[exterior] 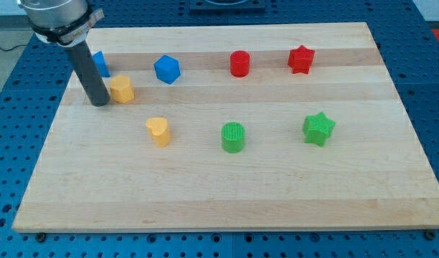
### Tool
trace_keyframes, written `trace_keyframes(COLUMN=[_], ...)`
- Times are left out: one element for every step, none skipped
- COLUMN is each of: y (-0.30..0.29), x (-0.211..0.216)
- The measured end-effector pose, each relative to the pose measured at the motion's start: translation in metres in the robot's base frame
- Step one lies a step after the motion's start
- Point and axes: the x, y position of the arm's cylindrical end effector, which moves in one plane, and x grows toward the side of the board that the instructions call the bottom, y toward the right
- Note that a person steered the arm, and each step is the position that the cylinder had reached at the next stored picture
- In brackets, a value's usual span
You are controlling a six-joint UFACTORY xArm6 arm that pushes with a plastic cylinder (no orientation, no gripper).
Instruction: Place the yellow hexagon at the top left corner of the board
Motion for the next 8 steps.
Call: trace_keyframes(y=[0.01,0.028,0.029,0.029,0.028,0.028,0.041,0.065], x=[0.001,-0.028,-0.068,-0.094,-0.078,-0.052,-0.04,-0.056])
